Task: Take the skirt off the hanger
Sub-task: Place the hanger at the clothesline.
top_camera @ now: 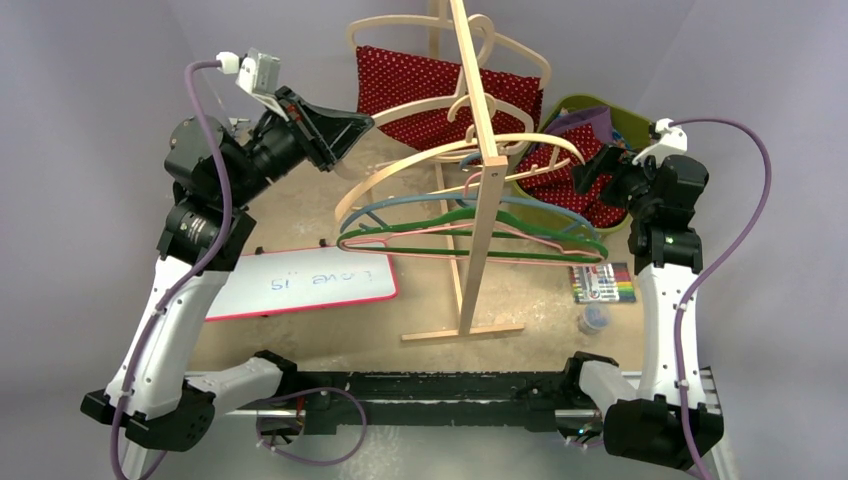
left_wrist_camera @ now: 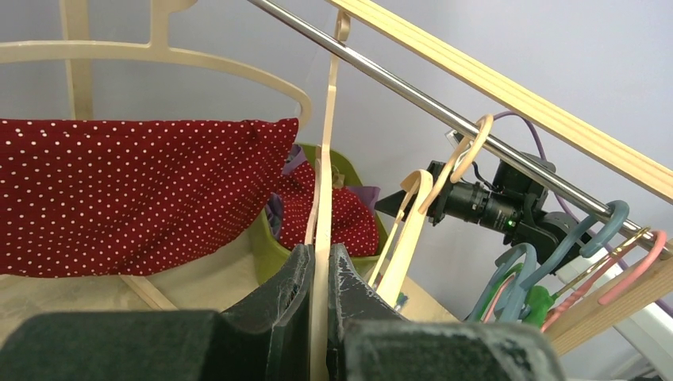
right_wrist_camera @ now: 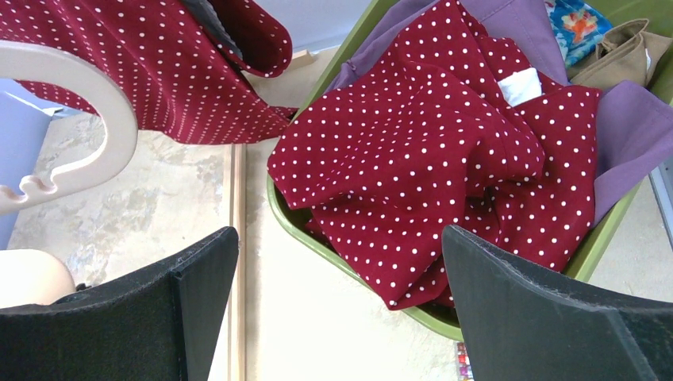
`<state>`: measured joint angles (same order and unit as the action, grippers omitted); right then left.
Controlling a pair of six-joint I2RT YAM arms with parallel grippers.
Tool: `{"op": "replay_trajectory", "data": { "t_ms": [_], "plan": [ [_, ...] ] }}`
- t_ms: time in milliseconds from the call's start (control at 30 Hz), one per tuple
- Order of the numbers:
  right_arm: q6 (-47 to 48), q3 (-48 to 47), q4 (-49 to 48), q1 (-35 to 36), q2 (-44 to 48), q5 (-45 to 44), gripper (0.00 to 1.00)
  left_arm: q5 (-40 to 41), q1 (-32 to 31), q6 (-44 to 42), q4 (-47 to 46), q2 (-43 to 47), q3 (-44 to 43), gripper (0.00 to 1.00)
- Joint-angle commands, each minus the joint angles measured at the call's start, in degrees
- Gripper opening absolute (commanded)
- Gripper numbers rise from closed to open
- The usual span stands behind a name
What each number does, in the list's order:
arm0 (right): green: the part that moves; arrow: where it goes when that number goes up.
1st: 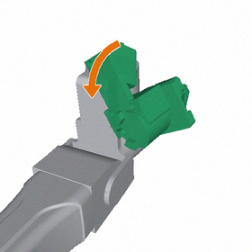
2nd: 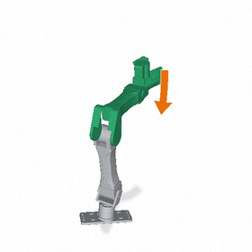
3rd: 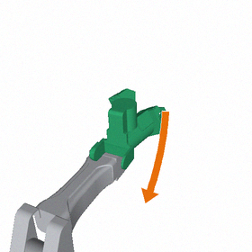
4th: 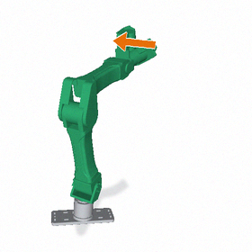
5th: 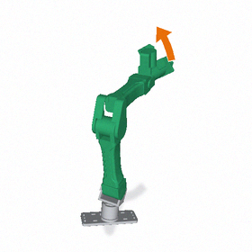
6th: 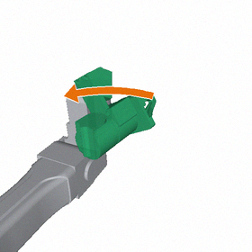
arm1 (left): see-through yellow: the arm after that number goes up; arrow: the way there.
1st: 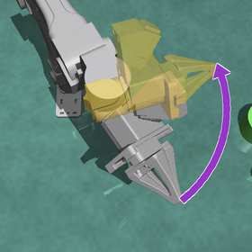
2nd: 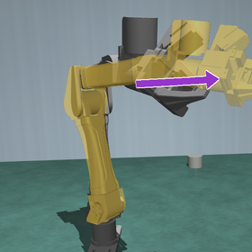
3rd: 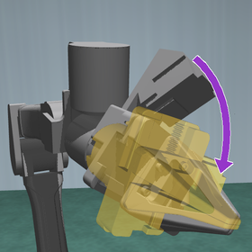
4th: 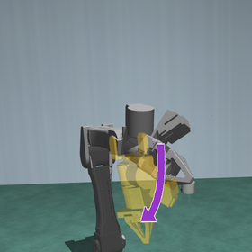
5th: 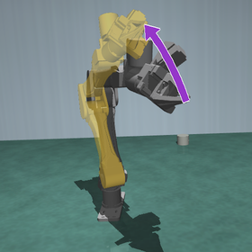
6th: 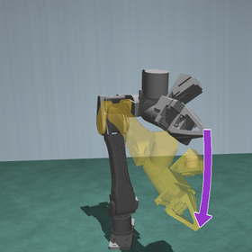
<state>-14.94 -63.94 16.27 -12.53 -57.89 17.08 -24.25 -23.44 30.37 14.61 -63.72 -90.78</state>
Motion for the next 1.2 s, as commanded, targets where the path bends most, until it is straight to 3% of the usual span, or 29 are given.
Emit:
{"op": "replay_trajectory", "data": {
  "t_ms": [0,267,733,1167],
  "plan": [
    [0.78,-1.16,-1.52,-0.05,0.81,0.53,0.99,0.89,-0.05,-0.3,-3.83,3.22,-0.13,0.0],
    [0.64,-1.32,-1.55,-0.03,0.61,0.6,0.99,-0.14,-0.1,-1.28,-2.67,6.87,5.3,0.0],
    [0.81,-1.29,-1.02,-0.08,1.04,0.77,0.99,-4.5,-0.09,-0.77,-9.64,11.03,13.59,0.0],
    [0.84,-1.15,-0.98,-0.03,1.25,1.15,0.99,-17.04,-0.07,2.31,-22.0,17.21,25.85,0.0]
  ]
}}
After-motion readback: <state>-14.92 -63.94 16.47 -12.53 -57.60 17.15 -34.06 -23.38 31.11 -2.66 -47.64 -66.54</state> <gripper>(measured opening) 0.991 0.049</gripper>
